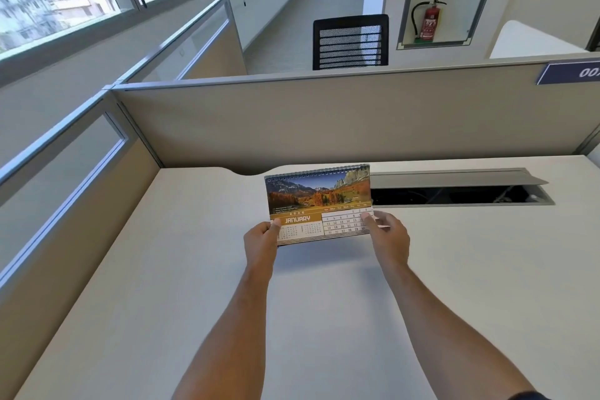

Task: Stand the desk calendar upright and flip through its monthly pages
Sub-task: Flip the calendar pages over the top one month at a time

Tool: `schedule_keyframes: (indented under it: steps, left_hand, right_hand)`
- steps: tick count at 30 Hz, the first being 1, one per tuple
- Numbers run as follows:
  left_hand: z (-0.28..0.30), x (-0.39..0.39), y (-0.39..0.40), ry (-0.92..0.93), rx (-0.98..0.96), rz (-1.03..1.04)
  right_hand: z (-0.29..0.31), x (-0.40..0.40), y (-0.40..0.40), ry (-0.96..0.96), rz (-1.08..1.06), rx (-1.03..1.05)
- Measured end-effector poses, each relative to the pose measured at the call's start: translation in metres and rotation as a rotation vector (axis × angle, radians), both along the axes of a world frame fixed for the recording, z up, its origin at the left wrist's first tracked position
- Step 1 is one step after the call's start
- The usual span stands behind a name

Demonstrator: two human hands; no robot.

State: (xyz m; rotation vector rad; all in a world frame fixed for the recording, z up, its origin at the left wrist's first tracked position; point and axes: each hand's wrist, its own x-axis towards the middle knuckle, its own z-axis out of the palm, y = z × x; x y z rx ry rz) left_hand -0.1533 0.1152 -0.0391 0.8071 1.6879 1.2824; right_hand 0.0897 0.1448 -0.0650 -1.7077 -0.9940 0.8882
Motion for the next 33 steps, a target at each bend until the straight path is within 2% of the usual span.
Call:
schedule_keyframes:
  steps: [5, 12, 18, 26, 29, 33]
  left_hand:
    - [0.007, -0.010, -0.003, -0.052, 0.000, -0.010]
    - [0.017, -0.018, -0.004, -0.107, 0.001, 0.012]
    - [0.015, -0.025, 0.000, -0.160, -0.017, -0.026]
    - [0.007, -0.021, 0.010, -0.208, -0.084, -0.001]
    - [0.005, -0.021, 0.012, -0.205, -0.095, -0.013]
    - [0.001, -0.024, 0.013, -0.179, -0.095, -0.037]
  right_hand:
    - [0.003, 0.006, -0.003, 0.193, -0.007, 0.118]
    - [0.021, 0.016, 0.000, 0.437, 0.091, 0.092]
    - [0.034, 0.020, -0.005, 0.545, 0.166, 0.042]
    - [0.030, 0.013, -0.005, 0.771, 0.138, 0.051]
    - [0.028, 0.013, -0.005, 0.707, 0.122, 0.044]
    - [0.021, 0.021, -0.002, 0.264, 0.161, 0.153]
